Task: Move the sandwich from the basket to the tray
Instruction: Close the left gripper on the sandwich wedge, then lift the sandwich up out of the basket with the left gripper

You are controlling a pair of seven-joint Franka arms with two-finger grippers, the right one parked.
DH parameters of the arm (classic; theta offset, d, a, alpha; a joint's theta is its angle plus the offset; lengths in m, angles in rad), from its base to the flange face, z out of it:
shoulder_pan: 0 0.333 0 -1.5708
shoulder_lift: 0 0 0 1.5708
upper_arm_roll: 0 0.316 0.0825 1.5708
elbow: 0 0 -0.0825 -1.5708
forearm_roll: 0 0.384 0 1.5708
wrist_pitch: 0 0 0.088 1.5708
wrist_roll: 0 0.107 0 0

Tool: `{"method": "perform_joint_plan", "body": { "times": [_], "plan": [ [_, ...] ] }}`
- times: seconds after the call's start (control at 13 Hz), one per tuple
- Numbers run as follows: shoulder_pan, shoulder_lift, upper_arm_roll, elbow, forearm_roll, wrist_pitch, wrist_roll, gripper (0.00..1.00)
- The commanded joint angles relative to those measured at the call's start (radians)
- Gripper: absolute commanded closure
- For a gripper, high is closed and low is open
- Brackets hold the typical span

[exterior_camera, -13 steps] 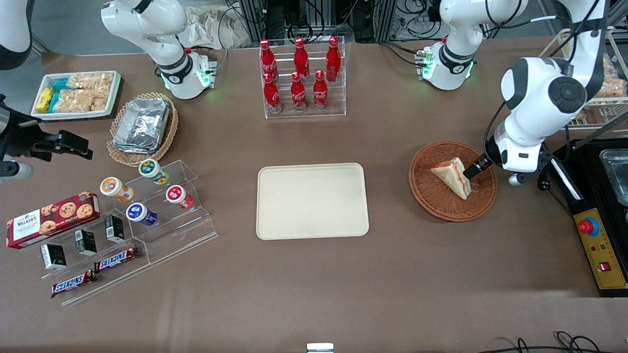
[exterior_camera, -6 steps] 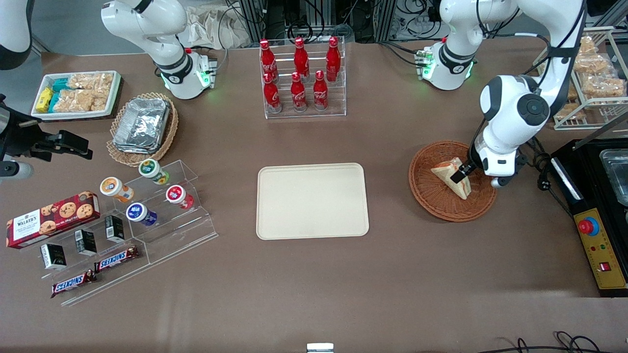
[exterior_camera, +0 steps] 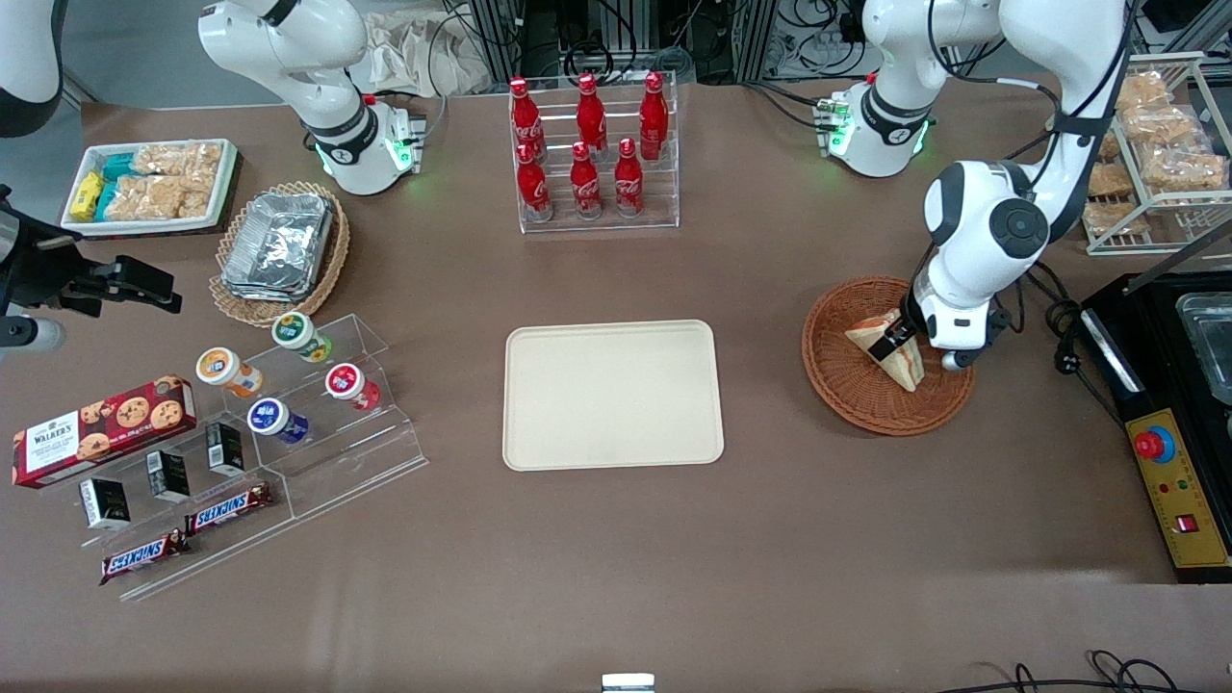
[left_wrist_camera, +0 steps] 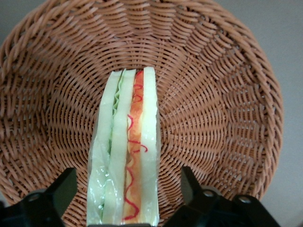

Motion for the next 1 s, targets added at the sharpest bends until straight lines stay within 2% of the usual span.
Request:
{"method": "perform_joint_plan", "body": {
  "times": [0.0, 0.08, 0.31, 0.62, 0.77, 0.92],
  "plan": [
    [0.004, 0.013, -0.010, -0.023, 0.003, 0.062, -0.026, 0.77],
    [0.004, 0.013, -0.010, -0.021, 0.005, 0.062, -0.024, 1.00],
    [0.004, -0.011, -0.008, -0.010, 0.009, 0.055, -0.015, 1.00],
    [0.009, -0.109, -0.004, 0.019, 0.009, 0.026, -0.006, 1.00],
    [0.010, -0.140, -0.002, 0.098, 0.009, -0.124, 0.040, 1.00],
    [0.010, -0.168, -0.002, 0.213, 0.006, -0.319, 0.167, 1.00]
  ]
}}
